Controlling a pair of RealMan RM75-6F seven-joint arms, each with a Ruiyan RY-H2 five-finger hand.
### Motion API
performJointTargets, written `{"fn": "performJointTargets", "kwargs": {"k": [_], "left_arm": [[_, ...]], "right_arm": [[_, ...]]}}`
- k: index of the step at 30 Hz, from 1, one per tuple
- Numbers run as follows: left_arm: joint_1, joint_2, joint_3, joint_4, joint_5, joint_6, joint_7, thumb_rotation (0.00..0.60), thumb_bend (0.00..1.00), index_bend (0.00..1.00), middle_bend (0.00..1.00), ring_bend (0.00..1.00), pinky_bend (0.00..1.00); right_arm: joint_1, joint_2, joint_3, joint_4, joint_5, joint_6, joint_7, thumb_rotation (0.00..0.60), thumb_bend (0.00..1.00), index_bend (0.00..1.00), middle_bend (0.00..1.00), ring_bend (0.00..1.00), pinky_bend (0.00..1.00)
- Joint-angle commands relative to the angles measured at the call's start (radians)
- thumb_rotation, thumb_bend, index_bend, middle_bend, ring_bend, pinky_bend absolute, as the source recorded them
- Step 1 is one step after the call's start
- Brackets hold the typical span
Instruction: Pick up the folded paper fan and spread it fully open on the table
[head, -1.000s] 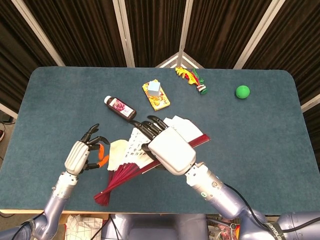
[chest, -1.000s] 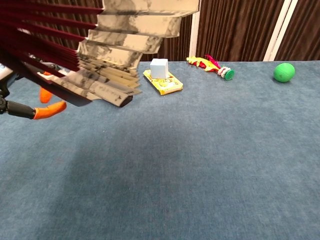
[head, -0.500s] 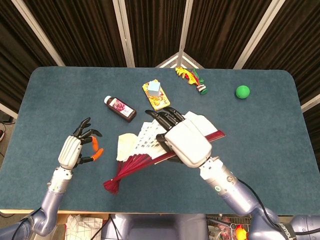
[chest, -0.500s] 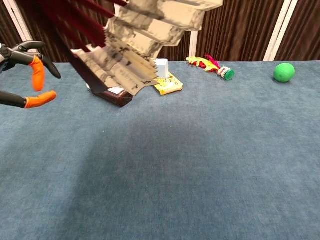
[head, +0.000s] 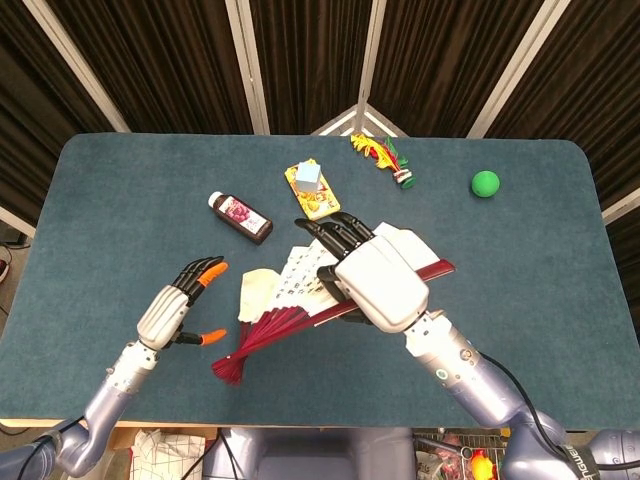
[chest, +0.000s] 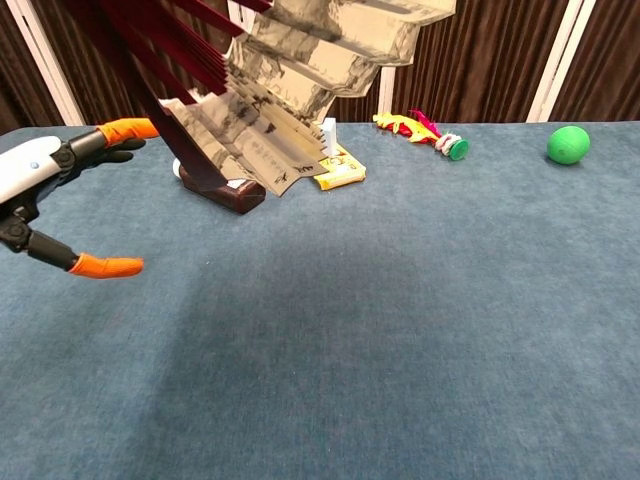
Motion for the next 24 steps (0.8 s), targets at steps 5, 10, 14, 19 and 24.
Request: {"fn": "performJointTargets", "kwargs": {"k": [5,10,14,19,24], "left_arm": [[-0.010,-0.056,-0.041,-0.010,-0.007,0.052,-0.013,0.600,0.11,0.08,0.01,0.00,0.03],[-0.031,-0.093,-0.055,-0.020,-0.011,0.040,0.022,0.600,0.16,0.21,0.05,0.00,0.03],[-0.048,-0.129,-0.065,-0.009,-0.019,0.026,0.050,0.600,0.23,0.30,0.09,0.00,0.04],[-0.064,-0.172,-0.068,0.021,-0.022,0.013,0.086,0.600,0.26,0.39,0.13,0.00,0.04],[-0.074,-0.211,-0.086,0.042,-0.032,0.025,0.094,0.600,0.33,0.49,0.22,0.00,0.09]], "right_arm": [[0.001,-0.006,-0.004,-0.001,-0.002,-0.004,-0.010,0.600,0.40,0.84,0.15,0.22,0.16],[0.004,-0.011,-0.002,-0.003,-0.002,-0.004,-0.017,0.600,0.40,0.84,0.15,0.22,0.16],[0.005,-0.010,-0.001,-0.011,-0.004,-0.005,-0.022,0.600,0.40,0.84,0.15,0.22,0.16],[-0.001,0.000,0.000,-0.021,-0.011,-0.004,-0.019,0.600,0.40,0.84,0.15,0.22,0.16],[-0.009,0.015,0.001,-0.029,-0.018,-0.002,-0.009,0.600,0.41,0.84,0.15,0.22,0.16]]}}
